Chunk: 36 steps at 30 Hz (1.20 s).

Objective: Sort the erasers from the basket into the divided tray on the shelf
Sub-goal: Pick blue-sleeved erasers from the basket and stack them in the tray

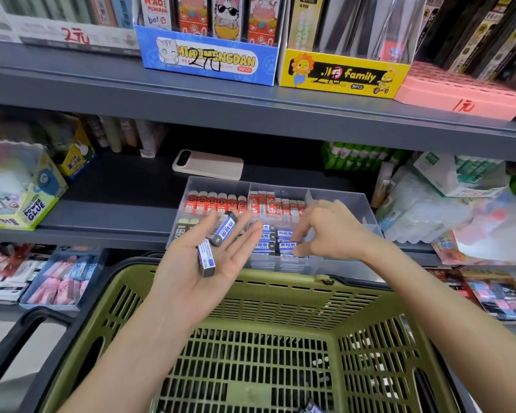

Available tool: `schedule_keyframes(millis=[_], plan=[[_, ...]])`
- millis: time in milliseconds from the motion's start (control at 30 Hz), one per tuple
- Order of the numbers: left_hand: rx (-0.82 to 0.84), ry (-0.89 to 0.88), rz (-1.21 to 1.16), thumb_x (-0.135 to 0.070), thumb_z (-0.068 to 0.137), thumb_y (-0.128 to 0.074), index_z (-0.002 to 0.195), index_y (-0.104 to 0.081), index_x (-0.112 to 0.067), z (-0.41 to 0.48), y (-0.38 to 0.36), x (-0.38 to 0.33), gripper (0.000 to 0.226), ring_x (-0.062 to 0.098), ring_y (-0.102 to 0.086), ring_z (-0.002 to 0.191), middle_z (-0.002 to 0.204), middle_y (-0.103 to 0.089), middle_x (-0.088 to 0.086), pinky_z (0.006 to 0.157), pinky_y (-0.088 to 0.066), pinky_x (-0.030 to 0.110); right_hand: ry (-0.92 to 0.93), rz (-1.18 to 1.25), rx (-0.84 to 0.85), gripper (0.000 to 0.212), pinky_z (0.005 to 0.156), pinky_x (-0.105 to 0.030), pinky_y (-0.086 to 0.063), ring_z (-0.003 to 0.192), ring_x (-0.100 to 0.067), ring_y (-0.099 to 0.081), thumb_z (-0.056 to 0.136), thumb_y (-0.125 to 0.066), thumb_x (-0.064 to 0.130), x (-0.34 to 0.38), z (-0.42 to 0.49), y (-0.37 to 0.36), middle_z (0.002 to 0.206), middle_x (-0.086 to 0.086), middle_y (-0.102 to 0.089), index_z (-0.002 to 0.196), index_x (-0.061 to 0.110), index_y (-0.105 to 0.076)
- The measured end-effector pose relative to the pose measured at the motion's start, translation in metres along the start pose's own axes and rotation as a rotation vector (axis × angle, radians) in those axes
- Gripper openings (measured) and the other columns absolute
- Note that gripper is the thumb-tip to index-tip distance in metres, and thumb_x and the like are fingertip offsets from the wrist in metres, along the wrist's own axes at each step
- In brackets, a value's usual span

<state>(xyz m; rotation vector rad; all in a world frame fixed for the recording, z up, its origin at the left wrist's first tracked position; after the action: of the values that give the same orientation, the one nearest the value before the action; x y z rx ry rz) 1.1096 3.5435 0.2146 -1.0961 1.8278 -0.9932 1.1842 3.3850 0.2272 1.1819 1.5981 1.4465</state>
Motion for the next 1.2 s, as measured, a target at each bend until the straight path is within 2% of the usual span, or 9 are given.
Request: schedule_keyframes(millis=[167, 300, 533, 633, 733, 867, 1000, 1067, 1200], plan=[[0.003, 0.043, 0.039, -0.015, 0.079, -0.06, 0.131, -0.047, 0.003, 0.0, 0.001, 0.002, 0.057, 0.046, -0.061, 0.107, 0.114, -0.063, 0.031, 0.096, -0.046, 0.052, 0.047, -0.08, -0.042, 0.022, 0.08, -0.031, -0.024, 0.111, -0.021, -0.045, 0.089, -0.052, 0.042, 0.006, -0.003, 0.0, 0.1, 0.009, -0.066, 0.095, 0.033, -0.072], [0.01, 0.071, 0.072, -0.015, 0.081, -0.059, 0.133, -0.046, 0.005, 0.002, 0.0, 0.006, 0.057, 0.045, -0.061, 0.109, 0.116, -0.062, 0.032, 0.097, -0.045, 0.052, 0.131, 0.333, -0.485, 0.028, 0.077, -0.029, -0.025, 0.092, -0.012, -0.049, 0.088, -0.053, 0.046, 0.023, -0.024, 0.037, 0.094, 0.016, -0.064, 0.104, 0.031, -0.07], [0.079, 0.215, 0.144, -0.016, 0.08, -0.061, 0.127, -0.05, 0.004, 0.003, -0.01, 0.028, 0.052, 0.044, -0.058, 0.113, 0.123, -0.059, 0.029, 0.103, -0.038, 0.058, 0.266, 0.406, -0.352, 0.023, 0.092, -0.034, -0.033, 0.103, -0.015, -0.047, 0.077, -0.074, 0.03, 0.052, -0.03, 0.043, 0.105, 0.009, -0.061, 0.098, 0.025, -0.069], [0.007, 0.189, 0.29, -0.02, 0.078, -0.062, 0.115, -0.059, 0.006, 0.006, -0.006, 0.025, 0.046, 0.043, -0.064, 0.101, 0.114, -0.065, 0.026, 0.08, -0.056, 0.052, 0.213, 0.96, -0.234, 0.015, 0.088, -0.028, -0.047, 0.097, -0.014, -0.06, 0.08, -0.07, 0.006, 0.036, -0.031, 0.051, 0.101, -0.002, -0.067, 0.087, 0.015, -0.06], [-0.166, 0.193, 0.393, -0.021, 0.074, -0.066, 0.101, -0.066, 0.003, 0.006, 0.009, 0.013, 0.036, 0.031, -0.072, 0.074, 0.089, -0.073, 0.017, 0.042, -0.052, 0.024, 0.069, 1.376, -0.198, 0.022, 0.074, -0.032, -0.058, 0.076, -0.019, -0.064, 0.081, -0.06, -0.011, 0.007, -0.027, 0.049, 0.089, -0.014, -0.066, 0.079, 0.008, -0.049], [-0.25, 0.226, 0.423, -0.019, 0.069, -0.069, 0.082, -0.065, -0.001, 0.002, 0.019, 0.006, 0.023, 0.012, -0.05, 0.045, 0.059, -0.056, 0.006, 0.032, -0.03, 0.014, -0.077, 1.224, -0.09, 0.015, 0.048, -0.025, -0.045, 0.054, -0.017, -0.053, 0.079, -0.063, -0.008, -0.015, -0.016, 0.028, 0.069, -0.014, -0.06, 0.075, 0.005, -0.057], [-0.2, 0.161, 0.505, -0.011, 0.062, -0.066, 0.098, -0.062, 0.002, 0.004, 0.016, 0.003, 0.038, 0.02, -0.056, 0.057, 0.067, -0.06, 0.013, 0.048, -0.045, 0.024, -0.168, 0.618, -0.08, 0.027, 0.052, -0.022, -0.031, 0.051, -0.005, -0.043, 0.072, -0.078, 0.014, -0.024, 0.0, 0.009, 0.057, 0.01, -0.052, 0.092, 0.014, -0.058], [-0.182, 0.147, 0.515, -0.004, 0.074, -0.059, 0.108, -0.061, 0.005, 0.005, 0.015, 0.002, 0.035, 0.026, -0.065, 0.071, 0.084, -0.065, 0.018, 0.061, -0.051, 0.032, -0.188, 0.493, -0.103, 0.037, 0.053, -0.021, -0.033, 0.058, -0.006, -0.046, 0.068, -0.082, 0.021, -0.022, 0.004, 0.008, 0.062, 0.009, -0.051, 0.091, 0.016, -0.054], [-0.118, 0.125, 0.497, 0.009, 0.09, -0.041, 0.109, -0.06, 0.006, 0.004, 0.013, 0.004, 0.028, 0.032, -0.072, 0.084, 0.095, -0.07, 0.026, 0.065, -0.06, 0.041, -0.153, 0.348, -0.109, 0.016, 0.066, -0.026, -0.044, 0.069, -0.01, -0.055, 0.071, -0.079, 0.027, -0.017, 0.009, 0.012, 0.06, 0.015, -0.057, 0.074, 0.014, -0.071]])
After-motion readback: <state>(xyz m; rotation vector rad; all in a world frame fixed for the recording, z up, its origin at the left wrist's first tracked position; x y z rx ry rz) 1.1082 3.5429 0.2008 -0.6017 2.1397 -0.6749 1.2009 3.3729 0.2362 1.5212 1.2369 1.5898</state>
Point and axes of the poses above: each hand's wrist, its own z-axis towards the middle knuckle, its own y-axis out of the back of the hand, x = y × z, the point moved 6 cm from there along z, towards the middle knuckle
